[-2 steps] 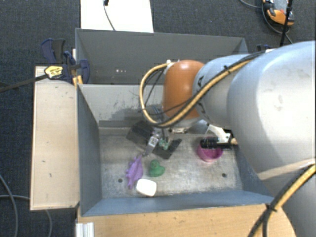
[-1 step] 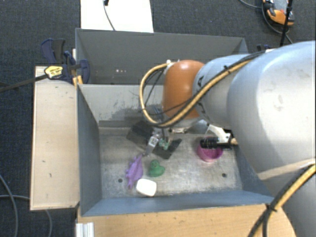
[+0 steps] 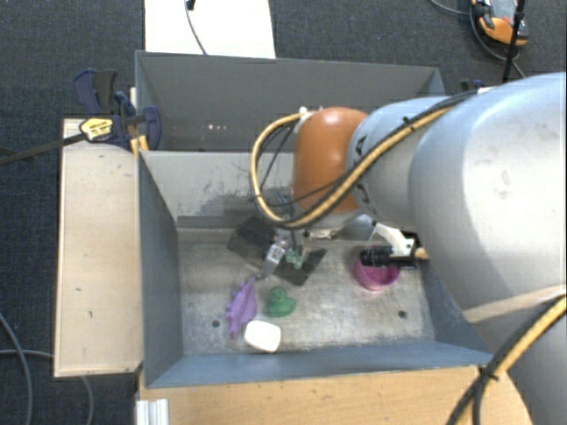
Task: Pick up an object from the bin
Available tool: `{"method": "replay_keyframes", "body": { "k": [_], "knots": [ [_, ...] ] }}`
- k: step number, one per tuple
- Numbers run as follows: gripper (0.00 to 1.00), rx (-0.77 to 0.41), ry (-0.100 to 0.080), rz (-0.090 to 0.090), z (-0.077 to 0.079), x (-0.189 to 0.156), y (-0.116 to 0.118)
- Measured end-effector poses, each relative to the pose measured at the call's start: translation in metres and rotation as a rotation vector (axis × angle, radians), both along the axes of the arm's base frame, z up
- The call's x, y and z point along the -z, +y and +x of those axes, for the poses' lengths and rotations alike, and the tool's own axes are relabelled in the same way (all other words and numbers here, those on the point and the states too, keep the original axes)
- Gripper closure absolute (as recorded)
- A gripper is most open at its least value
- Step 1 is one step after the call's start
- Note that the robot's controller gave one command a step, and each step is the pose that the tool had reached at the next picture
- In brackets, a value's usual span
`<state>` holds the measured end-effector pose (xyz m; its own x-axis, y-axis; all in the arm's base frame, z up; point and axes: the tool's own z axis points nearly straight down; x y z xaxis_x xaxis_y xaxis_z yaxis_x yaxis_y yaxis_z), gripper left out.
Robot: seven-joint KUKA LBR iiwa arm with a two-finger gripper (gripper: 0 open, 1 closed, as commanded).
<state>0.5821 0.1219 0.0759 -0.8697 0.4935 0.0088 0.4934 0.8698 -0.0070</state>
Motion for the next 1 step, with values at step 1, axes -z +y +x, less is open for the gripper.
{"method": "replay_keyframes", "body": {
  "k": [1],
  "knots": [
    [1.0, 0.0, -0.001, 0.0, -0.002, -0.0097, -0.0003]
  ]
}}
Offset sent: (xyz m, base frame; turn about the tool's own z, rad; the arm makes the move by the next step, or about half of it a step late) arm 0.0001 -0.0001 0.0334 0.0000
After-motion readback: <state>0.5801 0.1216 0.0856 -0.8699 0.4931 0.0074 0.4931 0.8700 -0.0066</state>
